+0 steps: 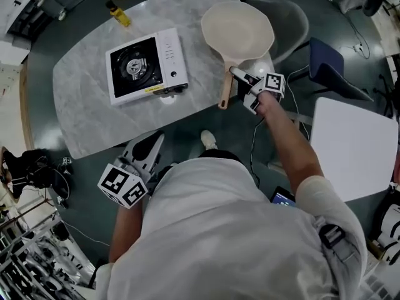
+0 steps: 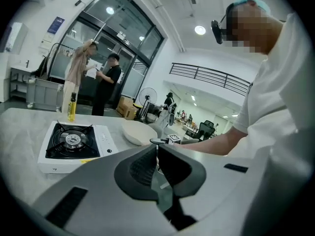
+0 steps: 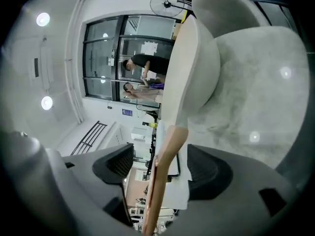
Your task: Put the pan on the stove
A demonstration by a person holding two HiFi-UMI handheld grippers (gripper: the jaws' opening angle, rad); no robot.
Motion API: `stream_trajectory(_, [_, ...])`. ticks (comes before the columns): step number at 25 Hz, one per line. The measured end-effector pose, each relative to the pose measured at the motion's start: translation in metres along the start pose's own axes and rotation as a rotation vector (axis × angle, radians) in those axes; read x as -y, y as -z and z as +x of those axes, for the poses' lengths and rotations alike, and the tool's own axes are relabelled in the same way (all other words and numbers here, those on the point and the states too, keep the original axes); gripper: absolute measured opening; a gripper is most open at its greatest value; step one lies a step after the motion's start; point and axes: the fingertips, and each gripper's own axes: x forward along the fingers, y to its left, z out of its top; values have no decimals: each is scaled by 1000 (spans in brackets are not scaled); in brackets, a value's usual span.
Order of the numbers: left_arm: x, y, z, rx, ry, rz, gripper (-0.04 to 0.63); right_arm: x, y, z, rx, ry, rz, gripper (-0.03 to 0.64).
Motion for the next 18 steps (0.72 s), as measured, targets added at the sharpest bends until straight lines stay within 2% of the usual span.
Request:
stream_trajectory(6, [-15, -5, -3, -2, -113, -25, 21, 17, -21, 45, -76, -48, 48, 360])
stream_trajectory(10, [-23, -5, -7, 1, -164, -36, 21, 16, -24, 64, -108, -95, 57, 340])
stream_trajectory(13, [-25, -9, -8, 9, -187, -38, 21, 12, -28, 71, -94, -133, 77, 258])
stream_trajectory(15, [-26, -10, -9, 12, -197, -41, 21, 14, -30, 73, -89, -125, 86, 157])
stream_trajectory(18, [-29, -9, -12, 23, -211, -51, 21, 18, -31, 74, -108, -86, 75, 138])
